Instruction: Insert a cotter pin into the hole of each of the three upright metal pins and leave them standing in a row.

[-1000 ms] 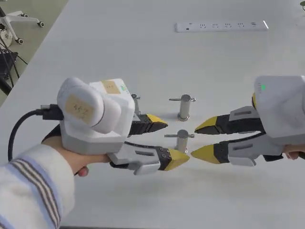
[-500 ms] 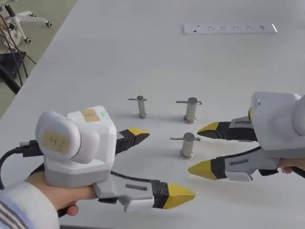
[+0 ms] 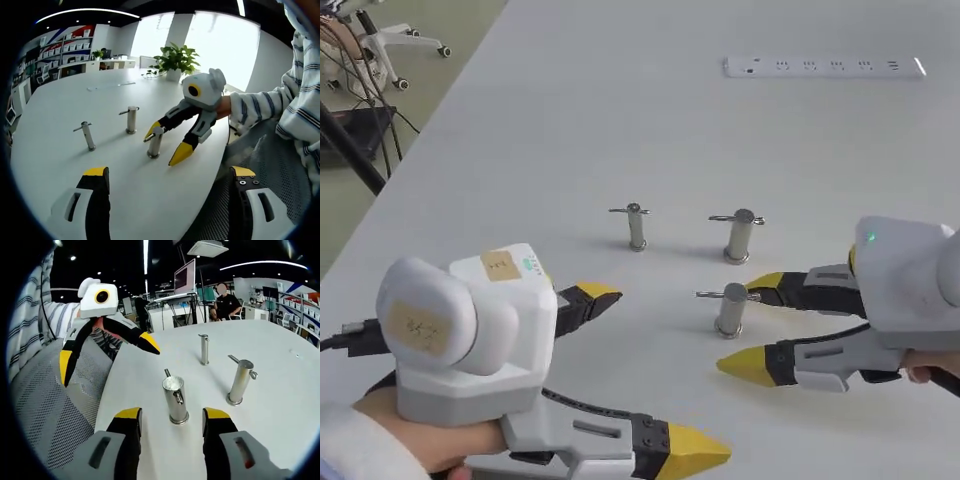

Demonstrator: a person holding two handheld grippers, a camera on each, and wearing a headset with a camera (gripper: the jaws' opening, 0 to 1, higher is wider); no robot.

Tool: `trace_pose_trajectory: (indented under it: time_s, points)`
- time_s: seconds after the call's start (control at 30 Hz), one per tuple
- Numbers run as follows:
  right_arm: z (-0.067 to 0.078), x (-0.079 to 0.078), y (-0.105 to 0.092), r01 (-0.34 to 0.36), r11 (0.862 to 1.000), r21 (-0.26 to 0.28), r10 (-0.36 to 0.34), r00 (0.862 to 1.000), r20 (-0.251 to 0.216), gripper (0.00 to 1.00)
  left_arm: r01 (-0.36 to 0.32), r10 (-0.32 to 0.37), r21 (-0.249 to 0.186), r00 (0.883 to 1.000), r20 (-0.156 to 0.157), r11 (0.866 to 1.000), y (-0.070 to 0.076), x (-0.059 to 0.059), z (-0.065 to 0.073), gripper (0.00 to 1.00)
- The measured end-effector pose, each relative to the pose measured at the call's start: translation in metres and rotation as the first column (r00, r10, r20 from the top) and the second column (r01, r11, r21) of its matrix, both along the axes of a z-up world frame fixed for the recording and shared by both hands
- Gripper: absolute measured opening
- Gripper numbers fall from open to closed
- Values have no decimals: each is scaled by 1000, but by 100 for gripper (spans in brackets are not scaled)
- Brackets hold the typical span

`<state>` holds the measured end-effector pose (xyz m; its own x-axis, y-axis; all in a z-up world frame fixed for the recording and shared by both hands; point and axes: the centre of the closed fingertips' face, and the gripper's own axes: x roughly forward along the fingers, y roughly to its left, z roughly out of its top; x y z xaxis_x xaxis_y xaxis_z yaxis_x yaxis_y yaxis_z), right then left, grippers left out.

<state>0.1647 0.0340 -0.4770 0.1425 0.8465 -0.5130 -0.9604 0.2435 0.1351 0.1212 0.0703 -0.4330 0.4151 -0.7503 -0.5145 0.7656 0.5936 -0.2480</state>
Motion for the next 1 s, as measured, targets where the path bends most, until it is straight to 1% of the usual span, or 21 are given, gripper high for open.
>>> trace_pose_trajectory:
  time_s: [0.1,0.13,0.2,0.33,0.37,0.43,0.5,0.63,0.67,0.7,0.77,0.93,1.0]
  points:
    - [0,1,4,-1,1000,18,0,1000,7,41,-7,7,8,1000,10,1000,2,2,0,99]
    - [0,1,5,0,1000,22,0,1000,6,40,-12,12,26,1000,20,1000,5,3,-1,99]
    - [0,2,7,-1,1000,27,1,1000,5,37,-7,6,38,1000,28,999,7,3,1,99]
    - [0,2,10,-13,1000,27,13,1000,17,31,-2,-1,47,999,46,999,8,5,8,99]
    - [-1,3,11,-14,1000,26,13,1000,19,31,0,-3,58,999,51,998,9,6,8,99]
    - [-1,3,12,-18,1000,21,18,999,27,29,19,-26,109,997,68,994,12,5,7,99]
    - [-1,2,13,-22,1000,19,21,999,35,28,27,-36,123,997,69,992,12,4,6,99]
    - [-2,4,13,-16,1000,19,15,999,46,21,38,-47,131,997,65,991,13,2,6,99]
    - [-1,5,13,-14,1000,22,13,999,48,19,41,-50,137,997,65,990,13,2,5,99]
    - [-1,6,13,-12,1000,23,11,999,50,15,42,-51,140,997,64,989,13,1,5,99]
    - [-1,9,12,-6,1000,15,5,998,66,10,43,-52,147,997,59,988,14,1,3,99]
    - [-1,9,13,-24,1000,8,24,997,74,10,43,-52,156,997,57,987,16,0,1,99]
    - [-1,8,13,-39,999,-1,39,995,90,10,41,-50,154,997,54,987,16,0,1,99]
